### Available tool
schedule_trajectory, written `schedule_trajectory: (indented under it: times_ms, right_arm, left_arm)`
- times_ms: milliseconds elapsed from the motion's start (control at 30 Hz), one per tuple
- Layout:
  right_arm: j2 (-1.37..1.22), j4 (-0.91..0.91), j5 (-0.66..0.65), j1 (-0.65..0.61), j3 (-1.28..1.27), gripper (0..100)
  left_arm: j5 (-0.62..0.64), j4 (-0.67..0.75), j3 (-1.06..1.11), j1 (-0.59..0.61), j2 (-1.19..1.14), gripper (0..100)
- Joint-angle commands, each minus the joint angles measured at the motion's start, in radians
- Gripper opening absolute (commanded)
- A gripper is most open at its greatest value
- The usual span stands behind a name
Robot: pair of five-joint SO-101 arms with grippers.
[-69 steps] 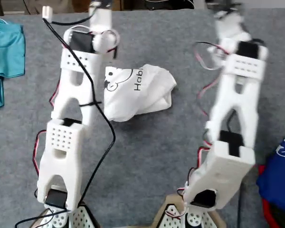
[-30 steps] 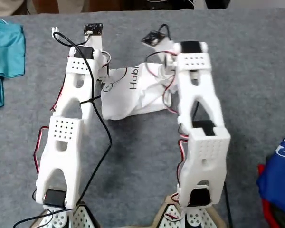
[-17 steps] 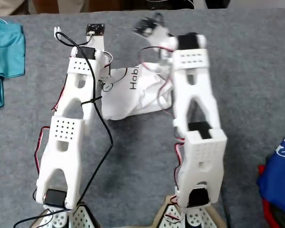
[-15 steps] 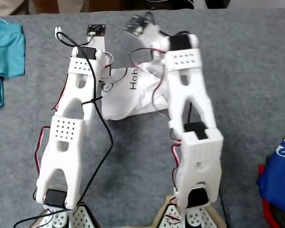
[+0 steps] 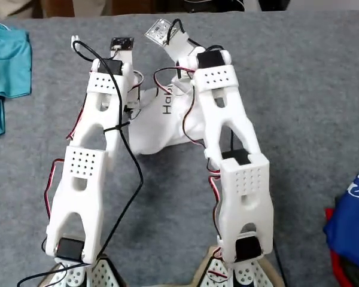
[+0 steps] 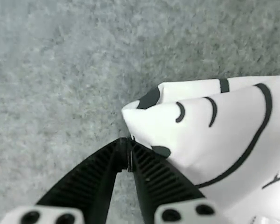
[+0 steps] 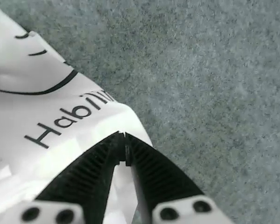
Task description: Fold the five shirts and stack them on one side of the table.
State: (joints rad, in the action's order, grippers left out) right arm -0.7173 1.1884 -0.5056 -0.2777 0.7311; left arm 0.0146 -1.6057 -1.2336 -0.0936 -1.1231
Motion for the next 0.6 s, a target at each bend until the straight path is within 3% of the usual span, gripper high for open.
schedule_trajectory:
  times_ms: [0,267,367,567]
  right_arm:
    - [0.012,0.031,0.009,0.019,0.12,0.8]
    - [-0.016,0.173,0.009,-0.031,0.205,5.8]
    - [-0.056,0.21,0.011,-0.064,0.211,10.8]
    - [-0.131,0.215,0.083,-0.122,0.214,11.1]
  left_arm:
    - [0.04,-0.086,-0.132,0.035,0.044,15]
    - [0.041,-0.143,-0.377,0.152,0.054,43]
    - [0.041,-0.153,-0.434,0.226,0.054,43]
    - [0.041,-0.153,-0.388,0.356,0.125,40]
